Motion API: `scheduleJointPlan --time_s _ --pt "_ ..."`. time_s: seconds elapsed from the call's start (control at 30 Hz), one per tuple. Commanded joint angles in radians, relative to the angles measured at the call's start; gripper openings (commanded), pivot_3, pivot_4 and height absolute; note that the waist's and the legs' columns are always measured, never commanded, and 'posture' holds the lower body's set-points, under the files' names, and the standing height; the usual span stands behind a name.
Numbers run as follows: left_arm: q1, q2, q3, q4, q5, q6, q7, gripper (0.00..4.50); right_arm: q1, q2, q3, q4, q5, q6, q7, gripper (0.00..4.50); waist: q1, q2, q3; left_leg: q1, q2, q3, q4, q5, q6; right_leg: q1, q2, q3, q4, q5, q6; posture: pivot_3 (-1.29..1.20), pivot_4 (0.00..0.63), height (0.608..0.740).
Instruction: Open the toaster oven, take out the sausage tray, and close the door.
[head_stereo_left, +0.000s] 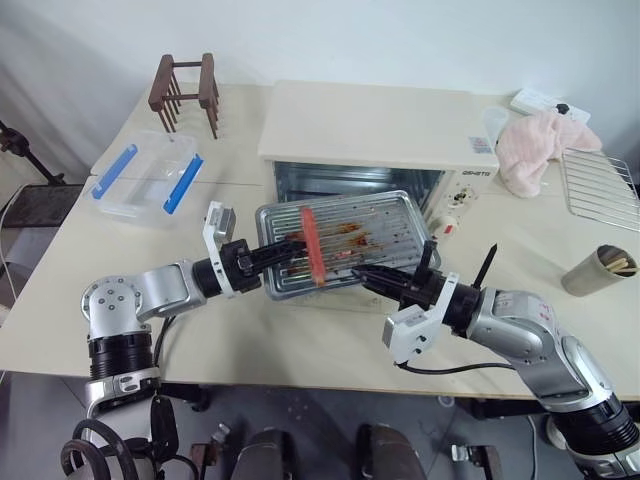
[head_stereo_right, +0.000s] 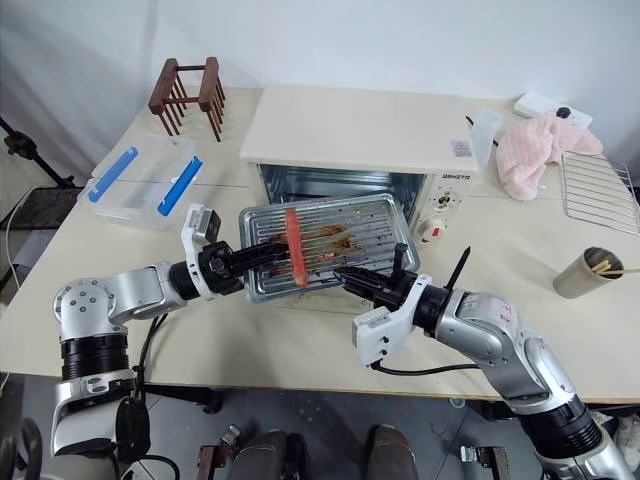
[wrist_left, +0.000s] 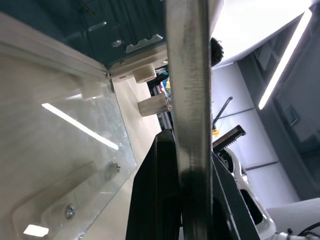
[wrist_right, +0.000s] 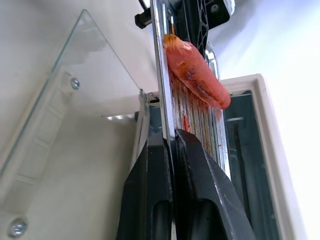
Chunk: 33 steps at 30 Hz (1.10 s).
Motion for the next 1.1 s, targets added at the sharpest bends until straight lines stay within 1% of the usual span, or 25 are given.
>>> scheduleJointPlan --time_s 0.03,0.1,0.27,0.37,0.43,0.47,0.53,0.6,0.7,0.73,0.77,0.83,0.93,0.97,1.1 --pt "0.032 0.024 0.009 0.024 -0.133 -0.030 0.107 0.00 0.010 0.000 -0.041 -0.026 0.125 0.067 0.036 0.61 0.000 0.000 0.000 0.000 0.000 0.000 0.000 0.000 0.000 0.000 0.000 0.000 0.000 0.000 0.000 0.00 0.150 0.740" --pt "0.054 0.045 -0.008 0.040 -0.212 -0.048 0.159 0.00 0.013 -0.010 -0.048 -0.028 0.149 0.068 0.049 1.16 -0.001 0.000 0.000 0.000 0.000 -0.001 0.000 0.000 0.000 0.001 0.000 0.000 0.000 0.000 0.000 0.00 0.150 0.740" --pt "0.146 0.105 -0.032 0.042 -0.399 -0.129 0.244 0.00 0.035 -0.042 -0.092 -0.017 0.223 0.063 0.076 2.81 -0.002 0.000 0.000 0.001 0.001 -0.001 0.000 0.000 0.000 0.000 0.000 0.000 0.001 0.000 0.000 0.00 0.150 0.740" --pt "0.205 0.123 0.000 0.028 -0.414 -0.145 0.226 0.00 0.070 -0.063 -0.151 0.011 0.284 0.063 0.080 3.87 0.001 0.000 0.000 0.001 0.001 -0.001 0.000 0.000 0.000 0.001 0.000 0.001 0.001 0.000 0.000 0.00 0.150 0.740" --pt "0.234 0.131 0.019 0.019 -0.414 -0.151 0.212 0.00 0.087 -0.070 -0.186 0.029 0.309 0.069 0.078 4.48 0.003 0.000 0.000 0.001 0.000 -0.001 0.000 0.000 0.000 0.001 0.000 0.001 0.001 0.000 0.000 0.00 0.150 0.740" --pt "0.252 0.134 0.034 0.015 -0.414 -0.152 0.199 0.00 0.100 -0.072 -0.204 0.040 0.334 0.084 0.083 4.48 0.003 0.000 0.000 0.001 0.000 -0.001 0.000 0.000 0.000 0.001 0.000 0.002 0.000 0.000 0.000 0.00 0.150 0.740" --pt "0.351 0.125 0.144 -0.011 -0.414 -0.144 0.124 0.00 0.166 -0.071 -0.281 0.106 0.513 0.175 0.146 4.48 0.002 0.000 0.000 0.001 -0.001 -0.001 0.000 0.000 0.000 0.001 0.000 0.003 0.000 0.000 0.000 0.00 0.150 0.740" --pt "0.438 0.114 0.226 -0.034 -0.414 -0.142 0.068 0.00 0.201 -0.064 -0.335 0.148 0.639 0.251 0.184 4.48 -0.001 0.000 0.000 0.001 0.000 -0.001 -0.001 0.000 0.000 0.001 0.000 0.003 0.000 0.000 0.000 0.00 0.150 0.740" --pt "0.526 0.101 0.289 -0.063 -0.414 -0.144 0.018 0.00 0.202 -0.057 -0.366 0.182 0.729 0.316 0.218 4.48 -0.005 0.000 0.000 0.001 0.000 0.001 -0.001 0.000 0.000 0.000 0.001 0.004 -0.001 0.000 0.000 0.00 0.150 0.740" --pt "0.548 0.096 0.304 -0.070 -0.414 -0.141 -0.003 0.00 0.199 -0.053 -0.372 0.200 0.746 0.308 0.234 4.48 -0.003 0.000 0.000 0.001 0.000 0.002 -0.001 0.000 0.000 0.000 0.001 0.004 -0.001 -0.001 -0.001 0.00 0.150 0.740" --pt "0.572 0.091 0.319 -0.079 -0.414 -0.141 -0.021 0.00 0.196 -0.050 -0.379 0.221 0.755 0.298 0.247 4.31 -0.002 0.000 0.000 0.001 0.001 0.002 -0.001 0.001 0.001 0.001 0.001 0.005 -0.001 -0.001 -0.001 0.00 0.150 0.740" --pt "0.615 0.082 0.339 -0.101 -0.414 -0.148 -0.041 0.00 0.192 -0.050 -0.387 0.256 0.770 0.294 0.265 3.85 -0.002 0.000 0.000 0.002 0.002 0.002 0.000 0.002 0.001 0.001 0.000 0.006 -0.001 -0.001 -0.002 0.00 0.150 0.740" --pt "0.710 0.041 0.390 -0.156 -0.414 -0.185 -0.059 0.00 0.189 -0.068 -0.368 0.336 0.776 0.296 0.337 2.74 -0.001 0.000 0.000 0.002 0.002 0.002 0.000 0.001 0.001 0.001 0.000 0.010 -0.001 -0.001 -0.002 0.00 0.150 0.740" --pt "0.735 0.028 0.399 -0.173 -0.414 -0.193 -0.066 0.00 0.183 -0.069 -0.362 0.361 0.774 0.286 0.358 2.49 -0.001 0.000 0.000 0.002 0.001 0.002 0.000 0.001 0.001 0.001 0.000 0.012 -0.001 -0.001 -0.002 0.00 0.150 0.740" --pt "0.826 -0.028 0.428 -0.235 -0.414 -0.235 -0.080 0.00 0.150 -0.072 -0.338 0.460 0.757 0.284 0.419 1.08 -0.002 0.000 0.000 0.002 0.001 0.002 -0.001 0.001 0.001 0.000 0.000 0.014 -0.002 -0.001 -0.002 0.00 0.150 0.740"
